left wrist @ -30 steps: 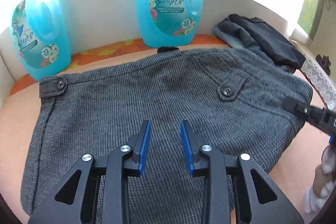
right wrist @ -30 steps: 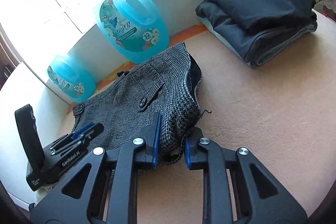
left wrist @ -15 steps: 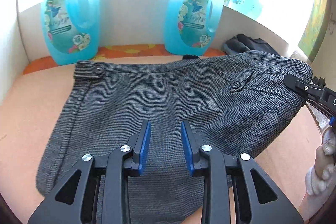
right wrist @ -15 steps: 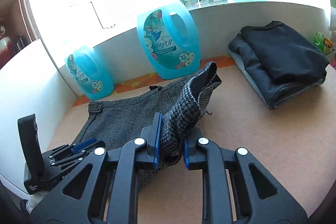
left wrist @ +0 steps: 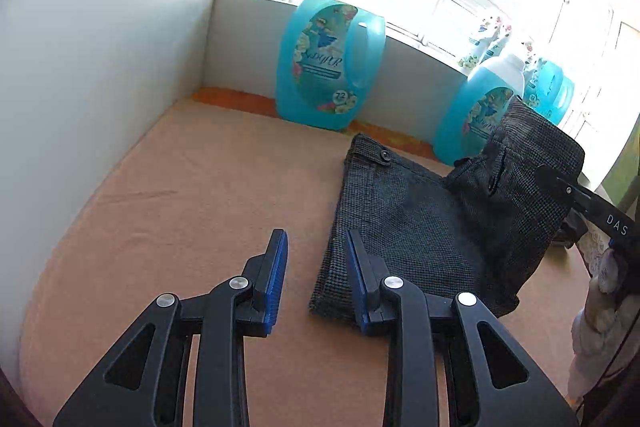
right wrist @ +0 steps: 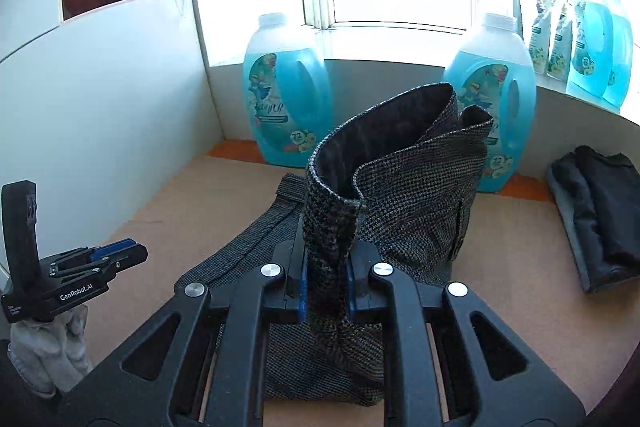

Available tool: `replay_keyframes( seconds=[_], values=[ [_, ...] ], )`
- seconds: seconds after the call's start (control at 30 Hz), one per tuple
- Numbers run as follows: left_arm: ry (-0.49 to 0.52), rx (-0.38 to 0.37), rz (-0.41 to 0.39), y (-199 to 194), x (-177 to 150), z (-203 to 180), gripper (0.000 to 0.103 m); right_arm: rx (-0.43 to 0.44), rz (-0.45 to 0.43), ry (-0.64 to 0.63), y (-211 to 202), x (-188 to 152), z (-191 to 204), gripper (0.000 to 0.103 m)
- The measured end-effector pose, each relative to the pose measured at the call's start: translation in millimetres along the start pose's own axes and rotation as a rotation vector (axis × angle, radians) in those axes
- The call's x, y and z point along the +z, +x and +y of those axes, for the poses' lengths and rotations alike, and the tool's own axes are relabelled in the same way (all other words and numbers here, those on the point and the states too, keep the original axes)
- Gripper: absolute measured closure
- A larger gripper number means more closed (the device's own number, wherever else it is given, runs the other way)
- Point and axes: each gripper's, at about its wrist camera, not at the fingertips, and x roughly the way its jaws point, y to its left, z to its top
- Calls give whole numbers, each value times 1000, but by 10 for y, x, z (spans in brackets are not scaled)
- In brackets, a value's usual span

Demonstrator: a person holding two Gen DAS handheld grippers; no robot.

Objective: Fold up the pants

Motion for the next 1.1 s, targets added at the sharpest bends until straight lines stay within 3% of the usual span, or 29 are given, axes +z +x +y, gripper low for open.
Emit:
replay_keyframes(
  seconds=[0.27,0.5,0.63,0.73,0.77,0.87,1.1],
  values=[
    [-61,20,-42,-252,-11,324,75,40,150,-220,704,-276,901,90],
    [-66,32,-55,-322,-25,398,75,58,205,-251,936,-398,1027,90],
    [-69,30,-56,-317,-36,370,75,92,220,-261,901,-389,1005,89],
    [-60,30,-54,-302,-42,322,75,186,218,-223,777,-340,906,79],
    [-57,28,-52,-296,-43,308,75,213,204,-202,695,-326,852,73],
    [-43,13,-42,-268,-50,235,75,275,151,-113,415,-269,602,72],
    [16,-39,-18,-172,-76,-95,75,207,81,6,87,-200,-65,69]
  ],
)
